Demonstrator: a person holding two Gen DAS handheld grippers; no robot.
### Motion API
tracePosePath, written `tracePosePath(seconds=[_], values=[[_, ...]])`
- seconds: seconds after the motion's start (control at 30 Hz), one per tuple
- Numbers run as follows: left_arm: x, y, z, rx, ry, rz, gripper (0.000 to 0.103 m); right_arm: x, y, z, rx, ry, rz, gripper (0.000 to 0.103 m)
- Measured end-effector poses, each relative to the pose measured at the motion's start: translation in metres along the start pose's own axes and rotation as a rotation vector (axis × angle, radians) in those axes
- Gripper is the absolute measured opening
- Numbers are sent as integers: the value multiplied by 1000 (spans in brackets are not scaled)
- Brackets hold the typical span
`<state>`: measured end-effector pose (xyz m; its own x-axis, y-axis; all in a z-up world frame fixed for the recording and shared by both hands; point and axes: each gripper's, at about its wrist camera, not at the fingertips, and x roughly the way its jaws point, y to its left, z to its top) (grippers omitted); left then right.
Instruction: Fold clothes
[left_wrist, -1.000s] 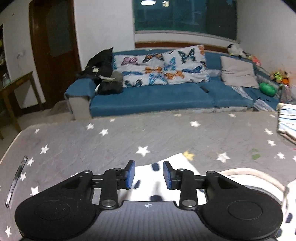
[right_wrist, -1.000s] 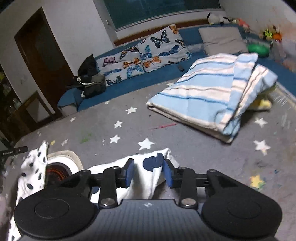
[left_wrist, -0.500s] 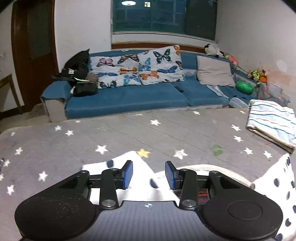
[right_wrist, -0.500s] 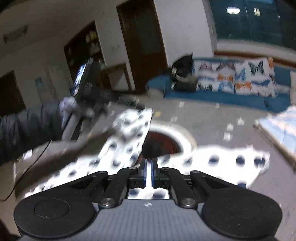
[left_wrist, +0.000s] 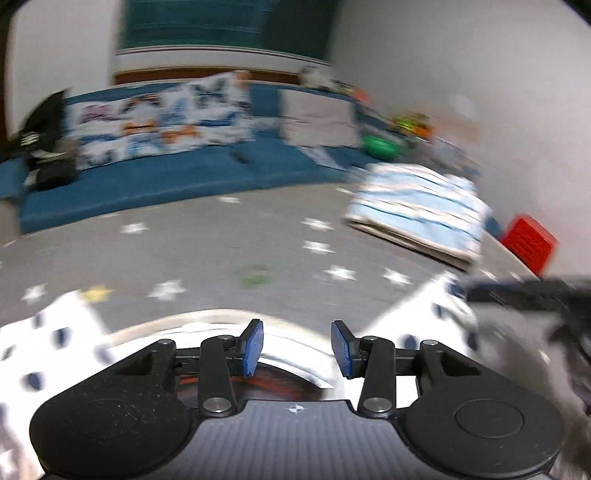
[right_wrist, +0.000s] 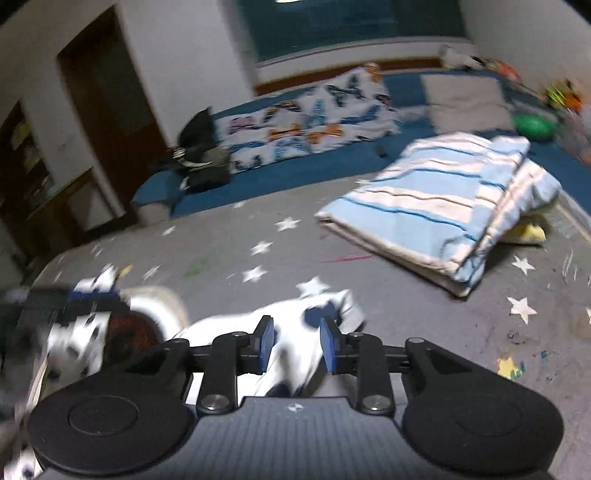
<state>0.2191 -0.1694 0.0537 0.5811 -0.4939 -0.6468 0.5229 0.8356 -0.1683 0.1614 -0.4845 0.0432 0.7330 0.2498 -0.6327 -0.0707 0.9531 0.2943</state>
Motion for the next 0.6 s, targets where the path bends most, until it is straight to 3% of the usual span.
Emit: tracePosePath(seconds=[0.23,0.4,0.43,0.47,0.5,0.6], values=[[37,-53,1,172,30,-89,52,23,-19,12,126,12,19,29],[64,-60,-2,184,82,-118,49,19,-20,13,118,4,23,29],[67,-60,-3,184,87,-118,39,17,-20,14,115,1,22,29],[68,-60,-4,185,88,-121,18,16,-20,14,112,-2,22,29],[67,-60,-4,183,84,-122,11,14,-20,14,109,-7,20,29],[47,-69,-8,221,21,-111,6,3,-21,14,94,-31,12,29]])
